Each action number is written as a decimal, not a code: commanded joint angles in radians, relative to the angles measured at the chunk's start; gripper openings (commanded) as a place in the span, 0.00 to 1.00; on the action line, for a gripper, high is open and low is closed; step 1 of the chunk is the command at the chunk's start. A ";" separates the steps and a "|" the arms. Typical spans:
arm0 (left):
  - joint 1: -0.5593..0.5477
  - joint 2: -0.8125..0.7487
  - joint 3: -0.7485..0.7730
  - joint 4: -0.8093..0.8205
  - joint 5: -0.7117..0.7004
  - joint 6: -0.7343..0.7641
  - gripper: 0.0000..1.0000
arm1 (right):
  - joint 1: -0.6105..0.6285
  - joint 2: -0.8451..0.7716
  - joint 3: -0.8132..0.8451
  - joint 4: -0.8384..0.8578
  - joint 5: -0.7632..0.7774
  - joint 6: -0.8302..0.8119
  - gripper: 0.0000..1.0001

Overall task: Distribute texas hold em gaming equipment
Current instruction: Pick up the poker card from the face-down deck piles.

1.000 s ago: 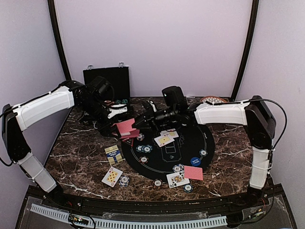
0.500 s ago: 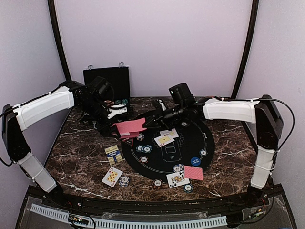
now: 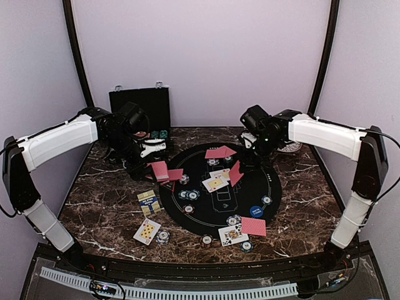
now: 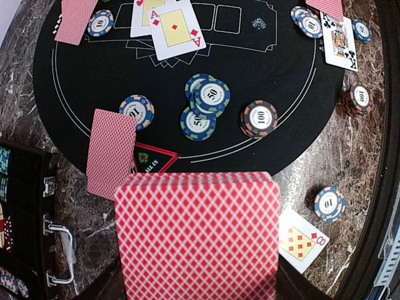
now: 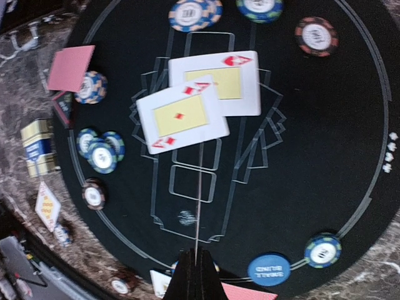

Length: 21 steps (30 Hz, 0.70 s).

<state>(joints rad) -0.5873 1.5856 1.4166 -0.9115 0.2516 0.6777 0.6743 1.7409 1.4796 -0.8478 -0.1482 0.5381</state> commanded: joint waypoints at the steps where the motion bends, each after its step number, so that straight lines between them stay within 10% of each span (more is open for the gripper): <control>1: 0.003 -0.025 -0.004 -0.002 0.008 0.014 0.00 | 0.004 -0.026 0.060 -0.155 0.289 -0.060 0.00; 21: 0.003 -0.024 0.010 -0.020 0.007 0.022 0.00 | 0.195 0.329 0.307 -0.368 0.701 -0.038 0.00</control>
<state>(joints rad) -0.5873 1.5856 1.4166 -0.9146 0.2493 0.6884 0.8436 2.0296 1.7210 -1.1687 0.4969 0.4961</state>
